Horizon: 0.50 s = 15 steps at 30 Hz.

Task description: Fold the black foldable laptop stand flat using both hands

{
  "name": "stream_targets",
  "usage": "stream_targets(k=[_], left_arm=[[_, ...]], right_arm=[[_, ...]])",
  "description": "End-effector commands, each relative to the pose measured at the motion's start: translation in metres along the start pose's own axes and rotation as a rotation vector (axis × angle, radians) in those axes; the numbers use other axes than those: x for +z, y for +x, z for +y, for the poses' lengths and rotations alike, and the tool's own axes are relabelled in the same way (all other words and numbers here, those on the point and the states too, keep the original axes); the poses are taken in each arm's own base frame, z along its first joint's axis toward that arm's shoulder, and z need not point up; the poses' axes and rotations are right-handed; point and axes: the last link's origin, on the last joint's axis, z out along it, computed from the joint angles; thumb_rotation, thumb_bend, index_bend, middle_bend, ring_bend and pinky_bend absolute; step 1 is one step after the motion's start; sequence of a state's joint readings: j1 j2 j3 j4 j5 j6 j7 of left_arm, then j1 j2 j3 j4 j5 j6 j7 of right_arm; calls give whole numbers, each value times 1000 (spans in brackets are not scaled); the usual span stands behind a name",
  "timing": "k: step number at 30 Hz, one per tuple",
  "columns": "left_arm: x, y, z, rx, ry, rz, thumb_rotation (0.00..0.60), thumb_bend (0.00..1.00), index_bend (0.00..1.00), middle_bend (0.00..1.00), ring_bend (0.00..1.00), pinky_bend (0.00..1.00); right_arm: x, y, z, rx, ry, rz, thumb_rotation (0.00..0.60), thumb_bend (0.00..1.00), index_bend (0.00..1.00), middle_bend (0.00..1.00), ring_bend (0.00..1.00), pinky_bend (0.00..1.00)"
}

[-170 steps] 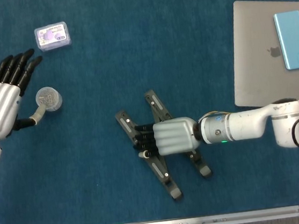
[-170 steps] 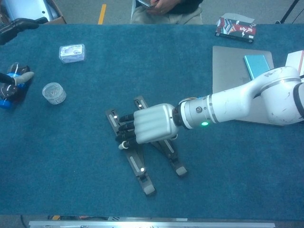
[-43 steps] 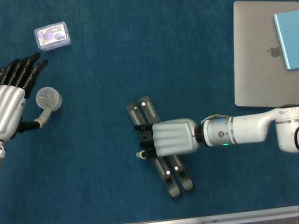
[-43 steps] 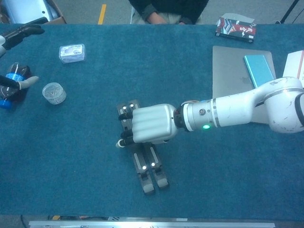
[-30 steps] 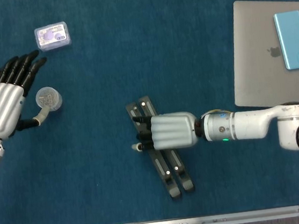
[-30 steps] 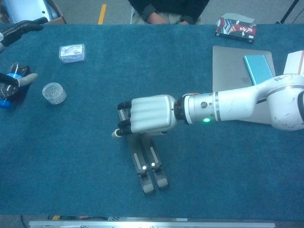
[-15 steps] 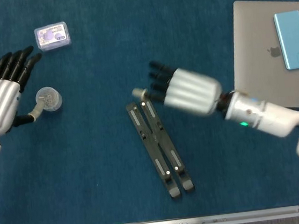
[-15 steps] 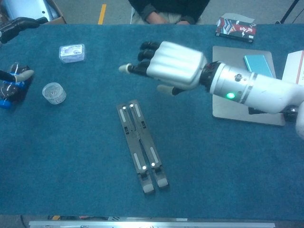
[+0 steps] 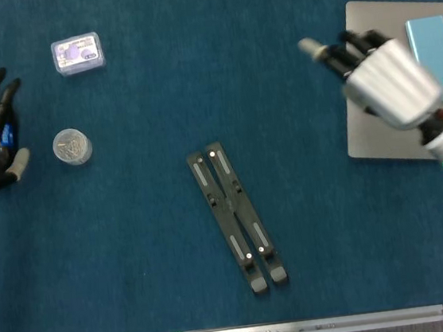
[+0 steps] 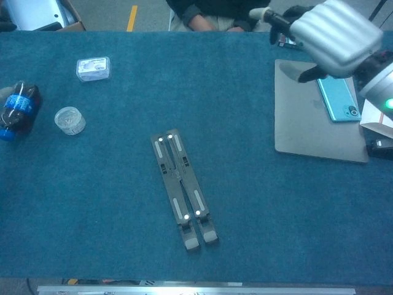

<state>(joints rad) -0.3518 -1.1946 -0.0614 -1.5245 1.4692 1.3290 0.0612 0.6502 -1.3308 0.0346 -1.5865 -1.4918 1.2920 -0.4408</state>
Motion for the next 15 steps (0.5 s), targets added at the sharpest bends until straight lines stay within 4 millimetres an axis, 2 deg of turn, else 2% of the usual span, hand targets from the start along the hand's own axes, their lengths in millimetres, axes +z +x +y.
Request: stream_targets(k=[1,15], left_arm=[[-4,0,-5,8,16,-5,600,312,0,0,0,0],[-28,2,-24,22,77,53,600,312,0,0,0,0]], right_arm=[[-18,1,17,30,-96,3,600,346,82,417,294,483],[-97,-14,68,78,-362,3,600,347,117,420,296,483]])
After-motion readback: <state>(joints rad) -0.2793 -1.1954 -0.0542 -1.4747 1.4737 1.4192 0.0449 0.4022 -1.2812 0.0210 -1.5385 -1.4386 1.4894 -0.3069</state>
